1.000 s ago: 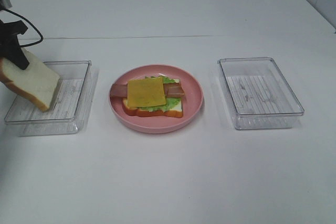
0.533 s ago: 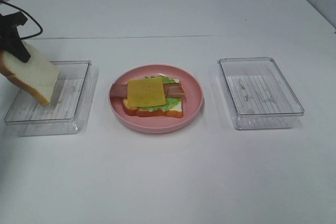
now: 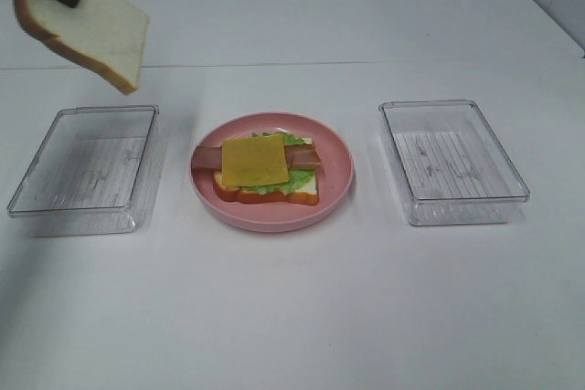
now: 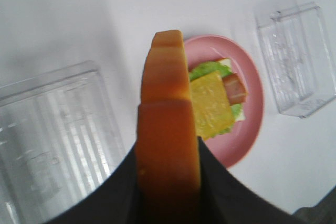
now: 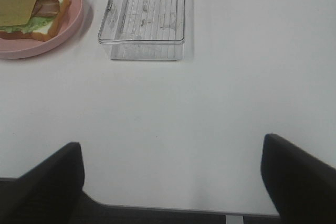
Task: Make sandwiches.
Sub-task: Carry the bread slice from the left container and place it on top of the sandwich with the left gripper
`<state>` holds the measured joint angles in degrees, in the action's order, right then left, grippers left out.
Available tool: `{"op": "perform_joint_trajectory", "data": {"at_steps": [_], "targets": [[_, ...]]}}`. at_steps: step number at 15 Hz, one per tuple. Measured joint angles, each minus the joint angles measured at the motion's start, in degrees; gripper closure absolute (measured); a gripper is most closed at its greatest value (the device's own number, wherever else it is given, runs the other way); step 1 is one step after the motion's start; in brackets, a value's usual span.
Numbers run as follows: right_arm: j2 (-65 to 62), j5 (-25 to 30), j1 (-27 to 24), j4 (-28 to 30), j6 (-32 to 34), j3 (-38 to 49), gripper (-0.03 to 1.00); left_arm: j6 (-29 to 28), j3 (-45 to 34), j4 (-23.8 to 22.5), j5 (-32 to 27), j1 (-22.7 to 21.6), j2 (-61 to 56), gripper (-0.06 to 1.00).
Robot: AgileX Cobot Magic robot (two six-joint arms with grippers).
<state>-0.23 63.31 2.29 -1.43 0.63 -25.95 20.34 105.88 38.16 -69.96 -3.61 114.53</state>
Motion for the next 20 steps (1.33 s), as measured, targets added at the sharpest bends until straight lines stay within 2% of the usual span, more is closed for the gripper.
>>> {"op": "perform_joint_trajectory", "data": {"at_steps": [4, 5, 6, 9, 15, 20], "targets": [[0.0, 0.0, 0.0, 0.0, 0.0, 0.0, 0.09, 1.6, 0.0, 6.1, 0.7, 11.0, 3.8, 0.76], [0.0, 0.0, 0.0, 0.0, 0.0, 0.0, 0.09, 2.4, 0.0, 9.6, 2.5, 14.2, 7.8, 0.76], [0.0, 0.0, 0.0, 0.0, 0.0, 0.0, 0.09, 3.5, 0.0, 11.6, 3.2, 15.2, 9.9, 0.76], [0.0, 0.0, 0.0, 0.0, 0.0, 0.0, 0.09, 5.8, 0.0, 16.6, 5.6, 16.9, 14.7, 0.76], [0.0, 0.0, 0.0, 0.0, 0.0, 0.0, 0.09, 6.0, 0.0, 17.9, 7.4, 17.4, 20.4, 0.76], [0.0, 0.0, 0.0, 0.0, 0.0, 0.0, 0.09, 6.2, 0.0, 20.9, 8.8, 17.4, 23.5, 0.76]]}}
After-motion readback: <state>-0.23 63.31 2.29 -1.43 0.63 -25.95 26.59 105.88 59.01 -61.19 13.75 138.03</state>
